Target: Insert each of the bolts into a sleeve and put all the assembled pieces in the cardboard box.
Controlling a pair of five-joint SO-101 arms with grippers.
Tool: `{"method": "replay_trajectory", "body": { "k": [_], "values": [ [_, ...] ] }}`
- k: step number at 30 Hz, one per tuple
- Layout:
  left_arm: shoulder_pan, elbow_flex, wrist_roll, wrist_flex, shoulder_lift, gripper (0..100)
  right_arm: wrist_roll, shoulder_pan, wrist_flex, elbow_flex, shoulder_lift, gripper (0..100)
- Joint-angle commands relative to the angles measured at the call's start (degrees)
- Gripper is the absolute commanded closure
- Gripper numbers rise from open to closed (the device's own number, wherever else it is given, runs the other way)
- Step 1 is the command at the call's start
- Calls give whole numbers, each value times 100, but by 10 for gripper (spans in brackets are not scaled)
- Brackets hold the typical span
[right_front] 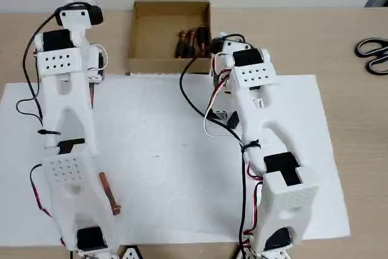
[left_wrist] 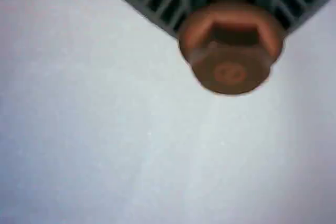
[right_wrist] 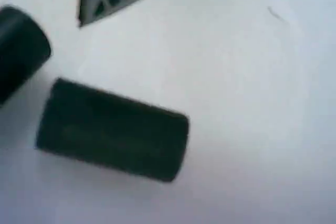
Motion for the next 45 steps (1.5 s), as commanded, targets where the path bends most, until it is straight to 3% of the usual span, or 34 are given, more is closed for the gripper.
{"method": "replay_trajectory", "body": {
  "k": [1, 4, 23, 35, 45],
  "values": [
    [-44, -242, 44, 53, -88, 994, -897, -75, 127, -246, -48, 767],
    [-44, -242, 44, 53, -88, 994, -1495, -75, 57, -246, -31, 767],
    [-484, -242, 9, 53, -88, 994, -1908, 31, -664, -229, 585, 768],
    [-519, -242, 0, 53, -97, 994, -1881, 136, -655, -255, 699, 768],
    [-501, -242, 0, 62, -114, 994, -1565, 207, -576, -255, -101, 768]
  ]
}}
